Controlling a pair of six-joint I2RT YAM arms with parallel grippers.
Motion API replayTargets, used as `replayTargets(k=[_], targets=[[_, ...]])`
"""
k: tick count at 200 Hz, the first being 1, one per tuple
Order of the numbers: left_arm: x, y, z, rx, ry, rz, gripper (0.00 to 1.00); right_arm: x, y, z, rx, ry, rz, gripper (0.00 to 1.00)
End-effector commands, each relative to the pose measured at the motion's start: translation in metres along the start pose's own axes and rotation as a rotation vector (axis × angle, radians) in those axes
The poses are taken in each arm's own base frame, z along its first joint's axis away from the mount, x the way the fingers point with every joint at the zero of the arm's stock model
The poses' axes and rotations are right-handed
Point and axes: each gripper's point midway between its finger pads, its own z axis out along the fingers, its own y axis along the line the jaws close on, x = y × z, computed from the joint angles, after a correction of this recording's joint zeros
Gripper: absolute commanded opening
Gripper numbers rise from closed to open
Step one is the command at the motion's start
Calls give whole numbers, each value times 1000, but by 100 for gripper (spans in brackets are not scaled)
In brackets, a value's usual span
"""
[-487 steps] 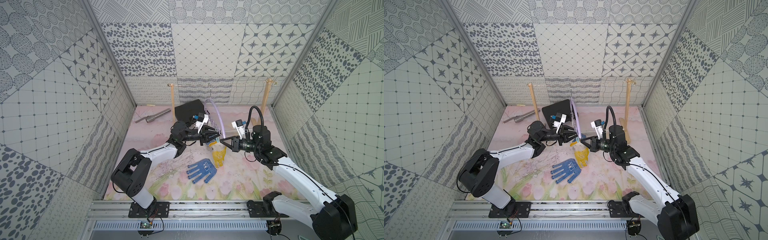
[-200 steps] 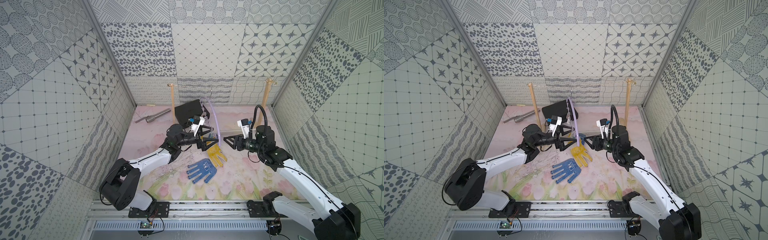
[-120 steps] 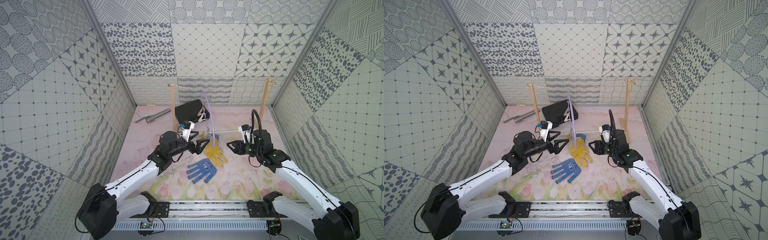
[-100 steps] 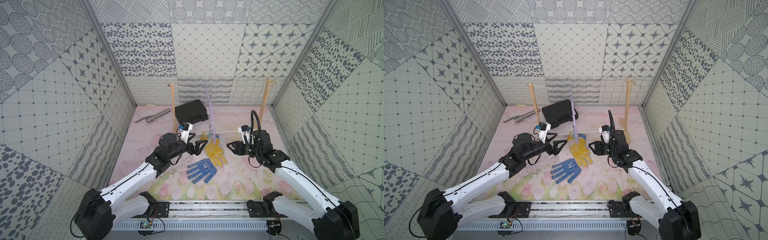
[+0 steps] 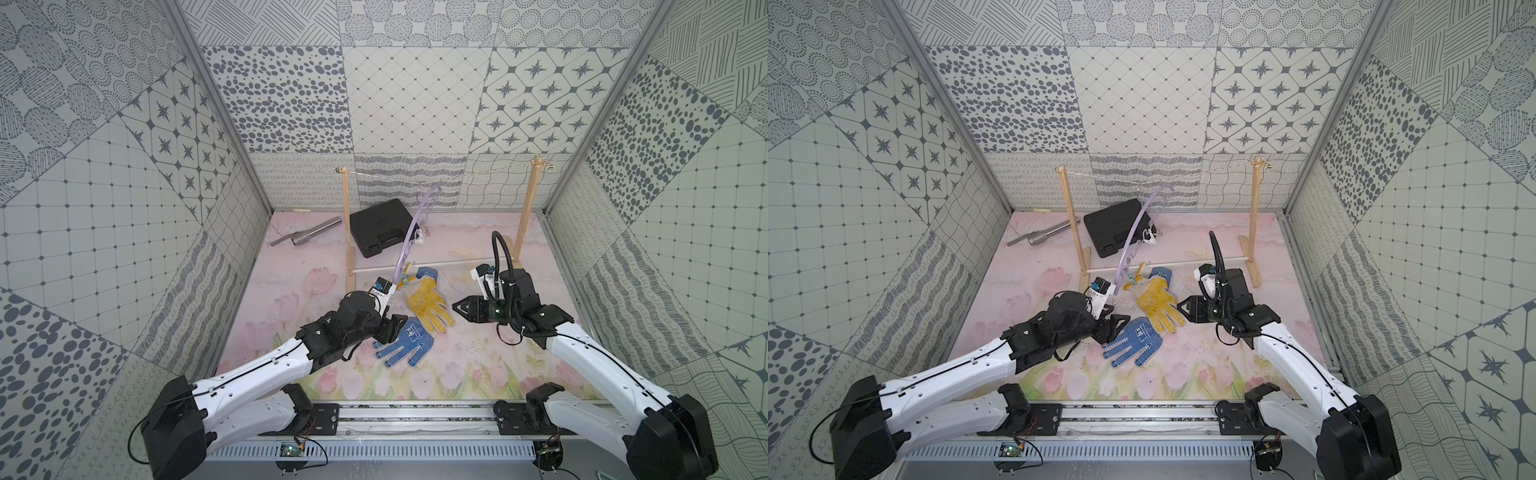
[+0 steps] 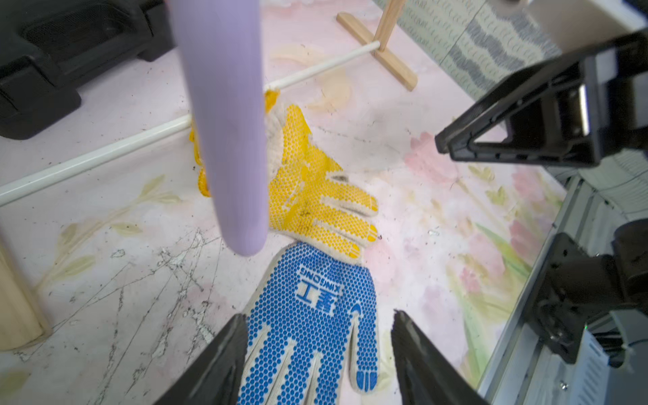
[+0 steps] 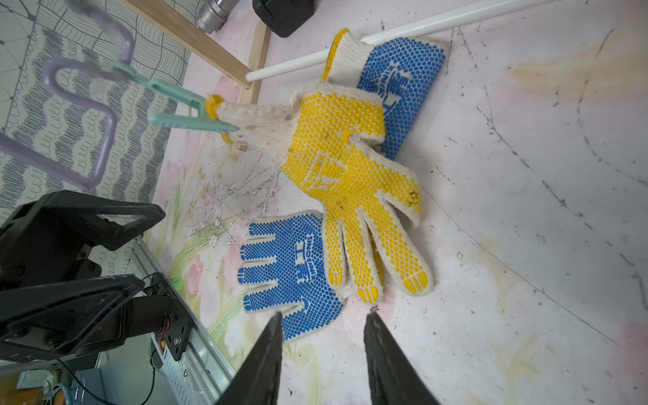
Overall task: Clip the gloves onto a hanger to dry
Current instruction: Pick up the glove from the center of the board.
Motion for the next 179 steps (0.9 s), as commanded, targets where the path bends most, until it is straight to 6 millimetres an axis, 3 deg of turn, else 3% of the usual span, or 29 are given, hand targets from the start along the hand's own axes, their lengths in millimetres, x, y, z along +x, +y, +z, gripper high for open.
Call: replayTargets(k=[1, 23, 52, 104, 139, 179], targets=[[33, 2, 10, -21, 117, 90, 58, 5, 2, 7, -27, 29, -16, 40], [48, 6, 25, -38, 169, 113, 59, 15, 1, 11, -20, 58, -20, 40], [57, 13, 52, -67, 182, 138, 67, 25, 1, 15, -13, 75, -21, 44], [41, 20, 94, -111, 157, 260, 68, 26, 4, 17, -29, 75, -29, 44], [26, 28, 112, -108, 136, 292, 66, 23, 6, 15, -34, 67, -36, 45], [28, 30, 127, -59, 156, 306, 65, 25, 7, 16, -45, 69, -39, 45]])
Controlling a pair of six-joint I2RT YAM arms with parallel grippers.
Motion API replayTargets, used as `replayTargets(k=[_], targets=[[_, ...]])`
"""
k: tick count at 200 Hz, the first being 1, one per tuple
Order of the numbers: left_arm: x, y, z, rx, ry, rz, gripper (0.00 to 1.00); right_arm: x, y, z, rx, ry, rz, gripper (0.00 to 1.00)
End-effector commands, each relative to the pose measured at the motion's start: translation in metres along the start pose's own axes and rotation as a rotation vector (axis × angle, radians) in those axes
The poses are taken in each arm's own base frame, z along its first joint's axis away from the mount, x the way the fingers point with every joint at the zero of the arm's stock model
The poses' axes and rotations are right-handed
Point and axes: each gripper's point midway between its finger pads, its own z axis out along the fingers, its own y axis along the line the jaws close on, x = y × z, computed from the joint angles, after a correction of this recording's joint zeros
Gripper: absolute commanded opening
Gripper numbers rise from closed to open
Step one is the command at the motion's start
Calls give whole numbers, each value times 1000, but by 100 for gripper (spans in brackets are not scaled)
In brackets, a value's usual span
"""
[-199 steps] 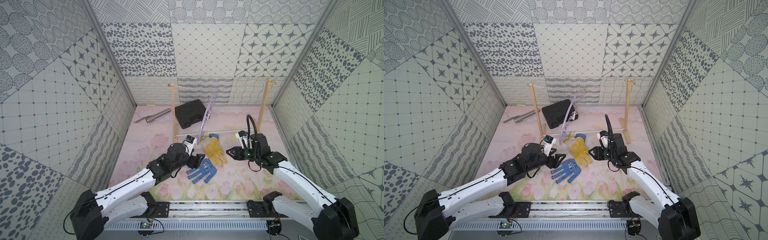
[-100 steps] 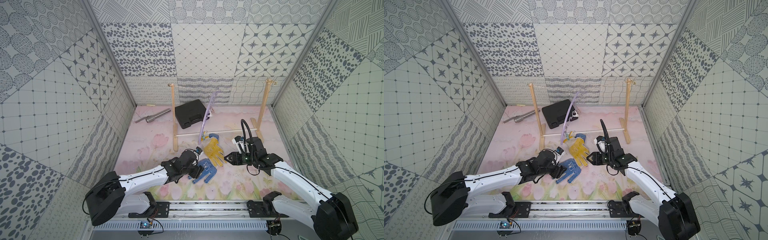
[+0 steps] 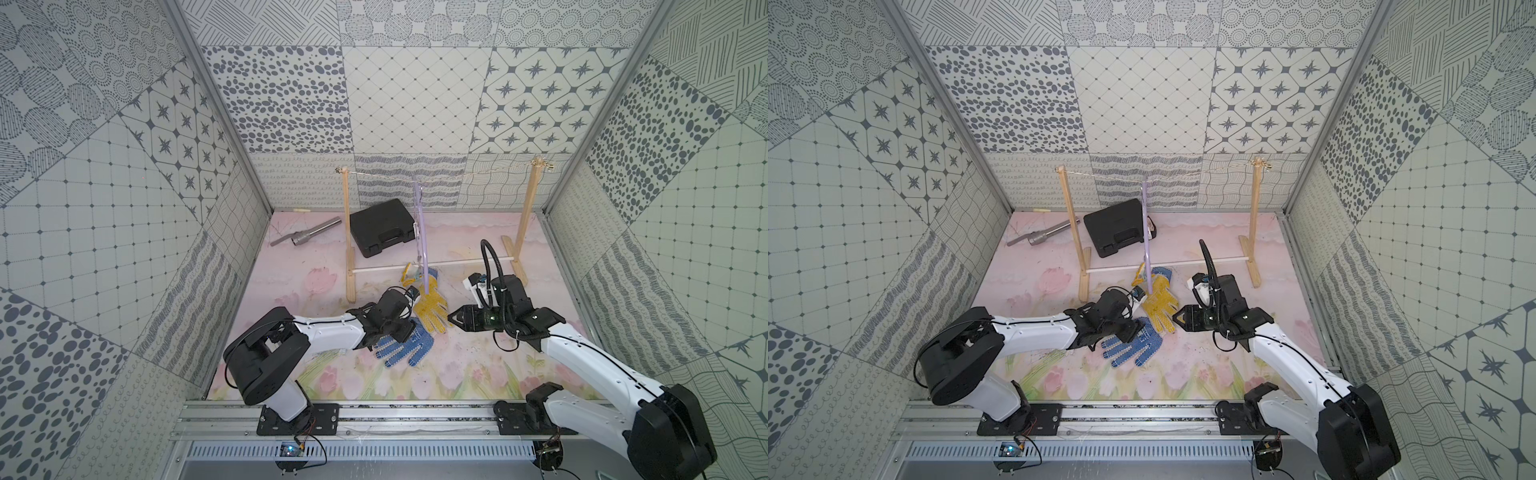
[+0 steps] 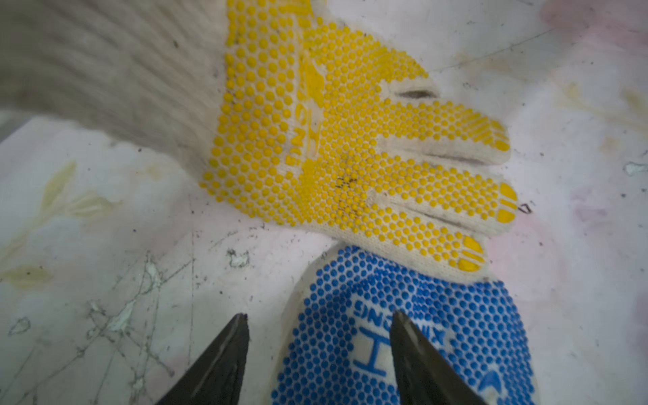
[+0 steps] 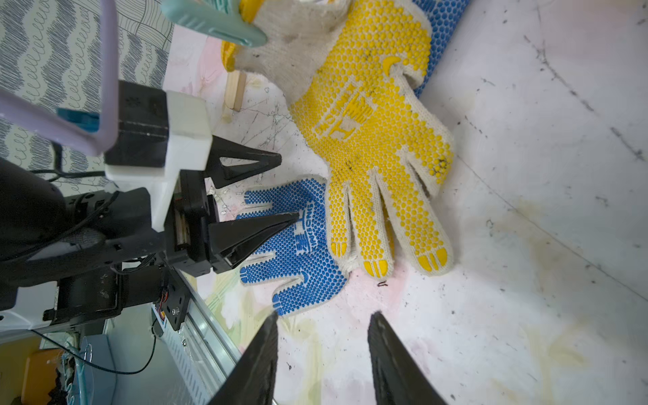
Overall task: Clip the gloves onto a hanger to dry
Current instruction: Pick up the glove from the center of the board.
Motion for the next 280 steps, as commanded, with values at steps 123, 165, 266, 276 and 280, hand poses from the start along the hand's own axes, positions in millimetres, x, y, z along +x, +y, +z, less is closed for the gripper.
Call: replayTargets(k=[123, 165, 266, 276, 280], targets=[[14, -25, 19, 227, 48, 80, 15, -5, 11, -8, -62, -61, -38, 44], [18, -14, -6, 160, 31, 38, 0, -10, 13, -11, -66, -70, -44, 43], [-12, 34, -135, -103, -174, -95, 0, 1, 52, 11, -272, 2, -63, 59], [-23, 32, -148, -86, -244, -104, 0, -1, 56, 12, -275, -7, -60, 58], [-27, 31, -152, -81, -268, -106, 0, -2, 57, 13, -274, -10, -57, 58]])
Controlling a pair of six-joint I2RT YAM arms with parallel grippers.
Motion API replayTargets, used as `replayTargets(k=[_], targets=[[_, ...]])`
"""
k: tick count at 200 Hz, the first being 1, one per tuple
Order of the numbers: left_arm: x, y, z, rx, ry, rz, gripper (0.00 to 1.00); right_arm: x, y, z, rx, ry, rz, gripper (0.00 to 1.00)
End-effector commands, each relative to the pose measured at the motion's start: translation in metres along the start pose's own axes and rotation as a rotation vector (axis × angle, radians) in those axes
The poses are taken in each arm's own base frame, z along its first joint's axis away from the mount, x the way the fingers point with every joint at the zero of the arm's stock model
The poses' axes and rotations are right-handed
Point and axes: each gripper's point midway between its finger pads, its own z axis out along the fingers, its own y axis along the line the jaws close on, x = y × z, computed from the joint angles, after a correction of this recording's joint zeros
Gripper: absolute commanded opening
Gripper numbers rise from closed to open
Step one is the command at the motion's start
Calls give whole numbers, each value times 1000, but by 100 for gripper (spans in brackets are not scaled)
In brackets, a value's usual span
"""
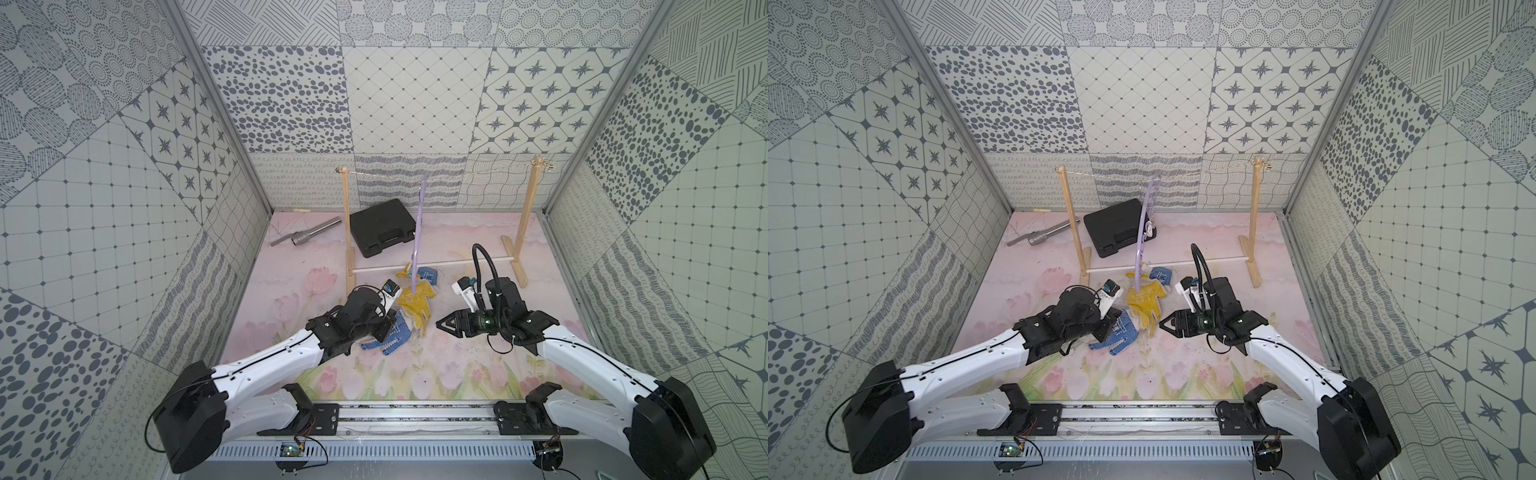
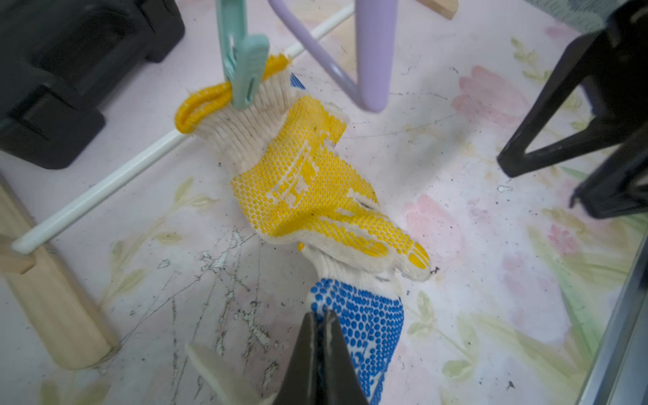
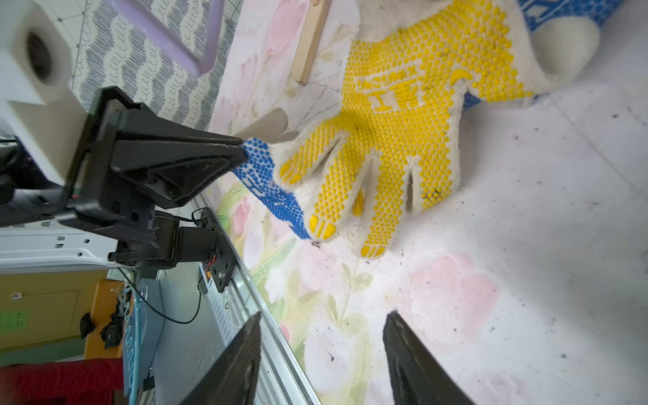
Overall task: Clip the gloves onto a hanger to dry
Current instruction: Pick up the glove from the center of the board.
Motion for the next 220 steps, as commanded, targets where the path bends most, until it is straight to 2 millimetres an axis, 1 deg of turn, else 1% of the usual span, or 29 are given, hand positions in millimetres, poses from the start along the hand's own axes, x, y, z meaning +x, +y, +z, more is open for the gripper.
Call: replayTargets(k=[1, 23, 42, 63, 80, 88, 106, 118, 133, 143, 146, 169, 200, 220], targets=[[-10, 16, -37, -81, -77, -55, 0, -16, 16, 5, -63, -56, -15, 58], [-38, 16, -58, -83, -205, -66, 0, -25, 24, 6, -81, -96, -8, 58], [-58, 14, -73, -67, -278, -69, 0, -31, 31, 7, -118, -109, 10, 58], [-74, 5, -83, -22, -317, -63, 0, -35, 46, 5, -183, -130, -12, 59], [-83, -2, -90, 12, -348, -49, 0, -39, 54, 0, -211, -159, -28, 65], [-86, -6, -92, 29, -357, -37, 0, -41, 57, -4, -217, -173, -32, 68], [-92, -15, -99, 75, -385, -12, 0, -48, 66, -10, -243, -206, -34, 69], [-97, -26, -104, 130, -413, 11, 0, -53, 73, -13, -272, -221, -26, 67], [-102, -40, -110, 209, -445, 46, 0, -57, 81, -16, -313, -236, -10, 61], [-103, -50, -113, 259, -454, 68, 0, -62, 91, -23, -353, -259, -23, 60], [-104, -51, -114, 268, -458, 72, 0, -57, 88, -21, -354, -252, -13, 60], [-104, -63, -119, 337, -457, 90, 0, -54, 90, -26, -365, -266, -19, 62], [-105, -85, -135, 462, -475, 122, 0, -47, 100, -29, -421, -240, -62, 66], [-110, -83, -139, 445, -503, 111, 0, -44, 106, -33, -456, -235, -94, 67]])
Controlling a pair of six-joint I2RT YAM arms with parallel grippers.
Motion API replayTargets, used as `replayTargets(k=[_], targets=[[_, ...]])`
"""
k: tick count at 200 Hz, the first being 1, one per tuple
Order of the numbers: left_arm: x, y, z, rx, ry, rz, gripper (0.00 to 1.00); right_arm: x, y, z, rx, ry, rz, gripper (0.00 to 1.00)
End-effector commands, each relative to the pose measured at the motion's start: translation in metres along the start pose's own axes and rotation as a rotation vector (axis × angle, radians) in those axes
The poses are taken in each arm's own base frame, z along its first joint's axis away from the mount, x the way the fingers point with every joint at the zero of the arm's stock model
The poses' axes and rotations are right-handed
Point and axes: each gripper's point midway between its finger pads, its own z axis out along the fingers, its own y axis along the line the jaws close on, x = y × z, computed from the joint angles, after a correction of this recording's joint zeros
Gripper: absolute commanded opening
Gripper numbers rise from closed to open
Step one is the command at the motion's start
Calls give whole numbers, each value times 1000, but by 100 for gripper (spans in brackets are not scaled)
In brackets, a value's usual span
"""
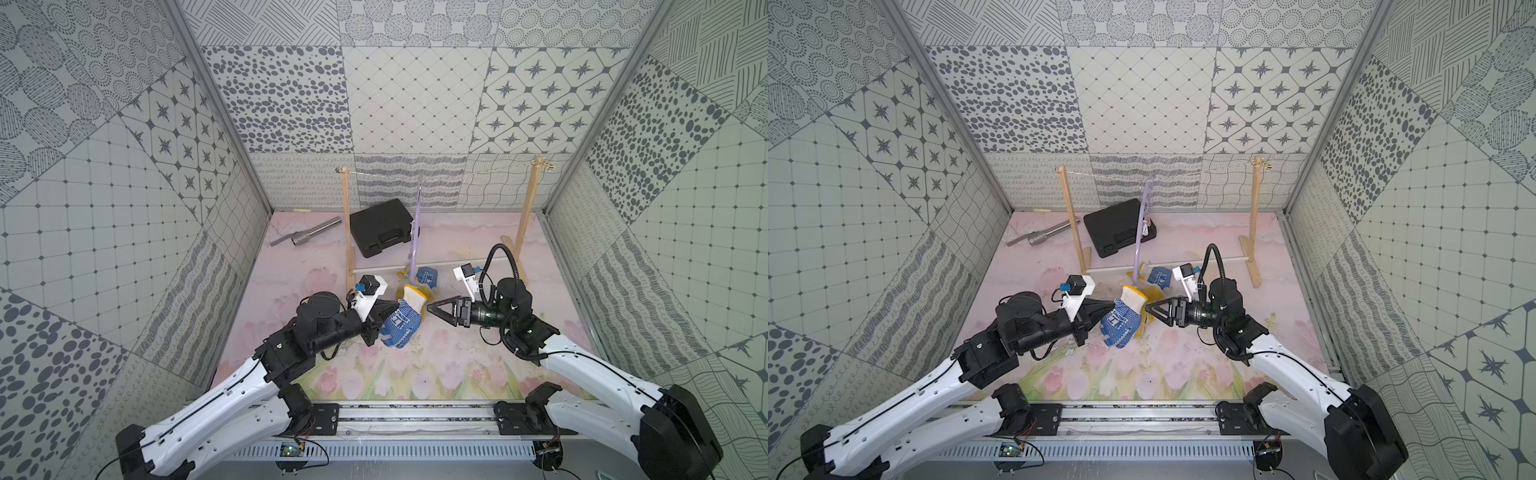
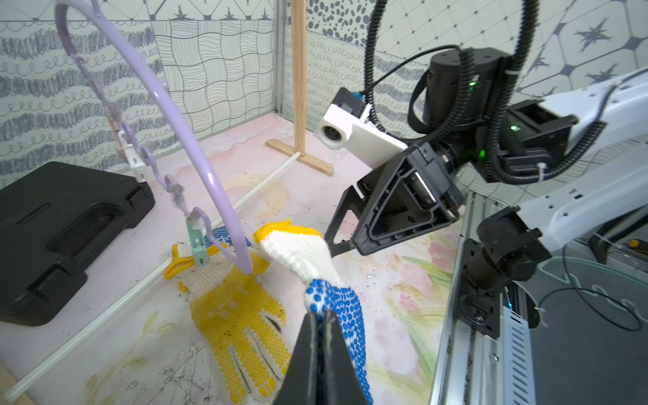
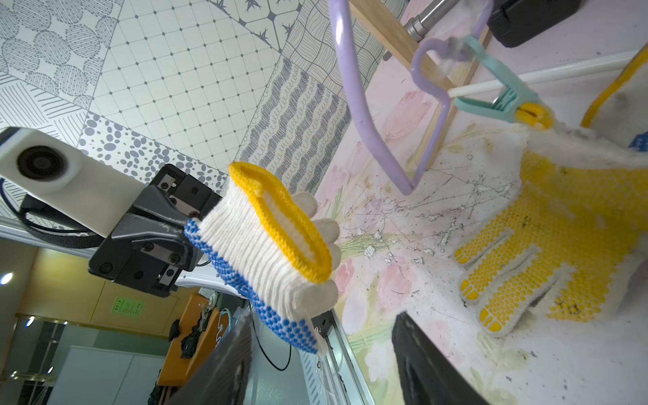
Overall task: Clip the gloves onto a hanger to dry
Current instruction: Pick up the glove from the center of the board.
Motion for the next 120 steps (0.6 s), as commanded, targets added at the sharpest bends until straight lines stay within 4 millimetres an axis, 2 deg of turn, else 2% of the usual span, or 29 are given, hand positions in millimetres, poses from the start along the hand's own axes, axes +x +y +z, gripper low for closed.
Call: replayTargets(k=[1, 24, 55, 91, 120], targets=[[-30, -30, -9, 151, -115, 47, 0, -3, 26, -4, -104, -8, -75, 67], [-30, -28, -7, 135, -114, 51, 0, -5, 33, -6, -122, -17, -88, 63], [-30, -30, -4, 152, -125, 58, 0, -11, 43, -8, -158, -40, -88, 48], [-38, -34, -5, 172, -182, 71, 0, -14, 43, -9, -162, -65, -49, 46], [-38, -33, -2, 172, -189, 76, 0, -16, 51, -9, -205, -73, -33, 48]])
